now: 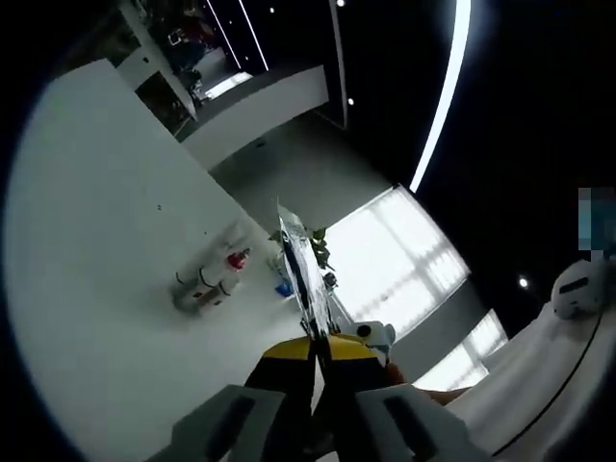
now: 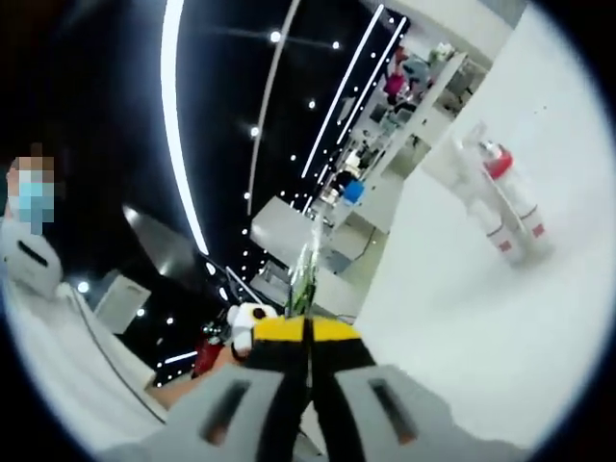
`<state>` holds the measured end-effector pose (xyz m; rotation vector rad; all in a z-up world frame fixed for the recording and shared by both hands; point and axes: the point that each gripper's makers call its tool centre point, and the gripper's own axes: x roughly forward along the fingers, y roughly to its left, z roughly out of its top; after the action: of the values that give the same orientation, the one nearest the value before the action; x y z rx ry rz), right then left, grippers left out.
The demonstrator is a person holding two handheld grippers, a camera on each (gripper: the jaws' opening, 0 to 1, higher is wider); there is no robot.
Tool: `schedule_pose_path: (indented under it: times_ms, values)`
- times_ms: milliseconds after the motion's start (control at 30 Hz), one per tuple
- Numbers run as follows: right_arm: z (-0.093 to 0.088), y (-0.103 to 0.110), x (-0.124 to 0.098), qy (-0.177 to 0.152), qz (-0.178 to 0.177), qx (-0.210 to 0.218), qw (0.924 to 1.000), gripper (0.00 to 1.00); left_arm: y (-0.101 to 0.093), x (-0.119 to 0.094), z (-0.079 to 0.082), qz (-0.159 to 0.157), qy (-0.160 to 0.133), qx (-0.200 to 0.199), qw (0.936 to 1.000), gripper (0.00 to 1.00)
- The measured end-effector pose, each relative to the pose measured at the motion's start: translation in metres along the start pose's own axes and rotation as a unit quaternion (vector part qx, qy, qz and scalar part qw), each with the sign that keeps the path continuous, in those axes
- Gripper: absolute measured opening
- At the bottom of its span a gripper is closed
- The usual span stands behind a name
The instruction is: Arrange the skincare products in the storage area until every visible bottle or jar stands upright without overlapping.
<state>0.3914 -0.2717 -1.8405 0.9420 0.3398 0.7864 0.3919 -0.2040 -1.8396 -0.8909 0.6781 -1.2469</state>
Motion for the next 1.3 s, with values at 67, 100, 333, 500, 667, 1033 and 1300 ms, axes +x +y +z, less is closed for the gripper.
schedule_pose_path:
  times_ms: [67, 100, 333, 500, 667, 1033, 1300]
  values:
    - [-0.002, 0.000, 0.000, 0.000, 0.001, 0.005, 1.0000, 0.00, 0.002, 0.000, 0.002, 0.003, -0.004, -0.004, 1.0000, 0.02]
    - [-0.004, 0.001, 0.000, 0.005, -0.002, -0.001, 1.0000, 0.00, 0.001, 0.000, 0.003, -0.002, -0.006, -0.019, 0.9998, 0.01]
    - [-0.016, 0.000, -0.007, 0.057, -0.011, -0.042, 0.9974, 0.03, 0.005, 0.003, -0.003, 0.008, 0.029, -0.006, 0.9995, 0.01]
    - [-0.011, -0.008, -0.002, 0.069, -0.023, -0.037, 0.9967, 0.07, 0.006, 0.004, -0.002, 0.006, 0.048, 0.000, 0.9988, 0.00]
    - [0.000, -0.022, 0.001, 0.061, -0.039, -0.012, 0.9973, 0.04, 0.009, 0.007, -0.003, 0.008, 0.068, 0.007, 0.9976, 0.00]
    - [0.011, -0.050, 0.024, 0.062, -0.069, -0.004, 0.9957, 0.00, 0.049, 0.011, 0.015, 0.078, 0.030, -0.007, 0.9965, 0.03]
    - [0.022, -0.071, 0.043, 0.040, -0.080, 0.022, 0.9957, 0.00, 0.073, 0.003, 0.040, 0.099, -0.017, -0.036, 0.9943, 0.03]
